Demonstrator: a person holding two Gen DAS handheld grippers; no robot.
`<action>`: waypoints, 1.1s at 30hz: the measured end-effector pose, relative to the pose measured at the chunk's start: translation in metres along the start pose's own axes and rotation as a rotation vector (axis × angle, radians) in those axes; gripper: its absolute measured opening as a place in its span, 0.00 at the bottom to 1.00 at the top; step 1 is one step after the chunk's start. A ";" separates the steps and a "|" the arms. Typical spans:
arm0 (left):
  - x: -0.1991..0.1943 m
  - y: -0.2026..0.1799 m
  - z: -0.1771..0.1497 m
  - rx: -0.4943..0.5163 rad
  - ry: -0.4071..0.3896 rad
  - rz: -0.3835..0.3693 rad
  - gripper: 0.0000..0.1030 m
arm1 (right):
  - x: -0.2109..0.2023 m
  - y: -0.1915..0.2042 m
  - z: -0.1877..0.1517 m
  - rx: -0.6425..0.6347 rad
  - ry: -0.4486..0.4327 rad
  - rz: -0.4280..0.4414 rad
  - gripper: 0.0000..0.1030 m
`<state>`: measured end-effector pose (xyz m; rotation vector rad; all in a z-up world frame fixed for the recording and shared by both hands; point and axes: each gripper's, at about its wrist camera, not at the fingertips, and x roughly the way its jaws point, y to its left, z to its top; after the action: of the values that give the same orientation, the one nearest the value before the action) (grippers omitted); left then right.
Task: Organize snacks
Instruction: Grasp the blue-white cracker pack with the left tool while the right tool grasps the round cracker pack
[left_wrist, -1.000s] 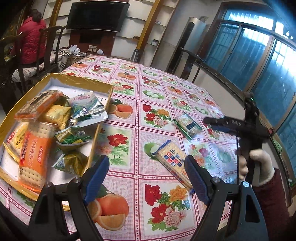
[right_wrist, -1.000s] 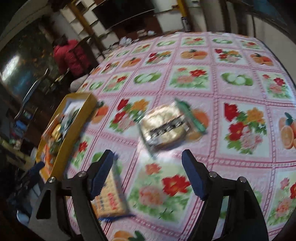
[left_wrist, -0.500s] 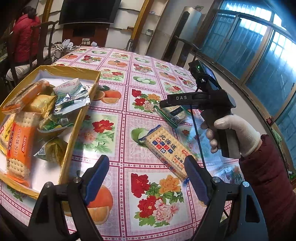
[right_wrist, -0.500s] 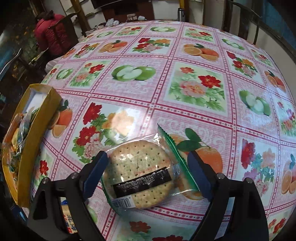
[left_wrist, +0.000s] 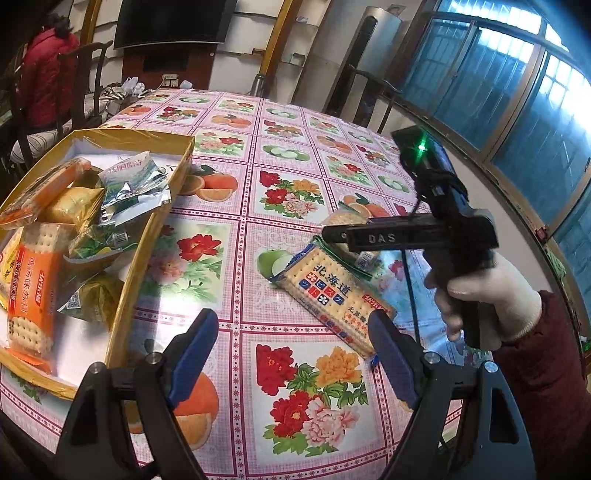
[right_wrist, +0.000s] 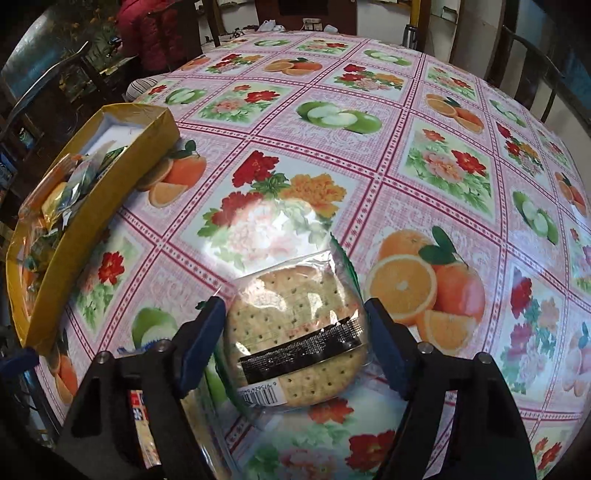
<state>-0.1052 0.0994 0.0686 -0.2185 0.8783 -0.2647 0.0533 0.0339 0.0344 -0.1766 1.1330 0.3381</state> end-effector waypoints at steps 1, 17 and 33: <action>0.003 -0.001 0.000 0.000 0.008 0.004 0.81 | -0.004 0.007 -0.007 0.003 -0.011 0.002 0.74; 0.091 -0.063 0.025 0.061 0.110 0.186 0.81 | -0.057 -0.078 -0.104 0.193 -0.138 -0.017 0.74; 0.079 -0.077 0.001 0.304 0.110 0.178 0.55 | -0.069 -0.095 -0.125 0.258 -0.210 0.088 0.45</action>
<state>-0.0674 0.0015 0.0348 0.1572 0.9476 -0.2420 -0.0460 -0.1056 0.0420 0.1340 0.9678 0.2788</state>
